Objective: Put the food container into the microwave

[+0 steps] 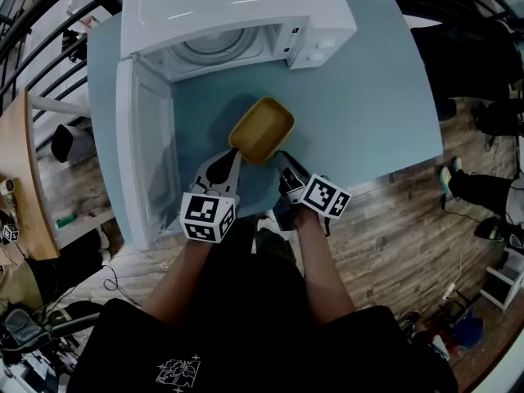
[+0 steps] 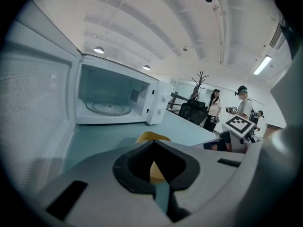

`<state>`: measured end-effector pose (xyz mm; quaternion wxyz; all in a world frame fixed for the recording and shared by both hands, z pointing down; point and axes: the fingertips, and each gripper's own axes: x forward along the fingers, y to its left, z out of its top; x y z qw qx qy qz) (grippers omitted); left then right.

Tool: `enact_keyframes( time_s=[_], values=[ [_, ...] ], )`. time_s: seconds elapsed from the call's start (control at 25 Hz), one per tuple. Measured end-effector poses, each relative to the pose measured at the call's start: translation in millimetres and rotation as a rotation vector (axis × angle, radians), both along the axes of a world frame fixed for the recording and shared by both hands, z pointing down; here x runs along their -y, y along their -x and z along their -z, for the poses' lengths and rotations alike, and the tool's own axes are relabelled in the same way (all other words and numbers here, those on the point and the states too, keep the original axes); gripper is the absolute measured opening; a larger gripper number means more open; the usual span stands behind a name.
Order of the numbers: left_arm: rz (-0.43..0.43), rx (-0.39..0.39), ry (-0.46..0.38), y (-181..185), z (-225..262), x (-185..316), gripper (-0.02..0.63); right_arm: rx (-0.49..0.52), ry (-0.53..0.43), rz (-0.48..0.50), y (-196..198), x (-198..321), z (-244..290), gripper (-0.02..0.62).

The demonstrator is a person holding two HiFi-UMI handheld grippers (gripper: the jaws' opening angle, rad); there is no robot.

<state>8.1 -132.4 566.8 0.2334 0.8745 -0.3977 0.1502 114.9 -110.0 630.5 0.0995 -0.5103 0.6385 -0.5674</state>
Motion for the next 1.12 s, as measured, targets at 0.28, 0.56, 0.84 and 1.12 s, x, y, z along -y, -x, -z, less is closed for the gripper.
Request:
enact_keyframes(
  time_s=[0.28, 0.56, 0.84, 1.12],
  values=[
    [0.005, 0.009, 0.010, 1, -5, 4, 0.008, 0.039, 0.026, -0.018, 3, 5, -9, 0.084],
    [0.007, 0.010, 0.014, 2, -6, 9, 0.008, 0.067, 0.042, -0.036, 5, 12, -12, 0.077],
    [0.013, 0.014, 0.018, 5, -7, 13, 0.008, 0.097, 0.054, -0.049, 8, 17, -15, 0.067],
    [0.016, 0.019, 0.021, 7, -9, 19, 0.008, 0.124, 0.068, -0.055, 11, 23, -20, 0.051]
  ],
)
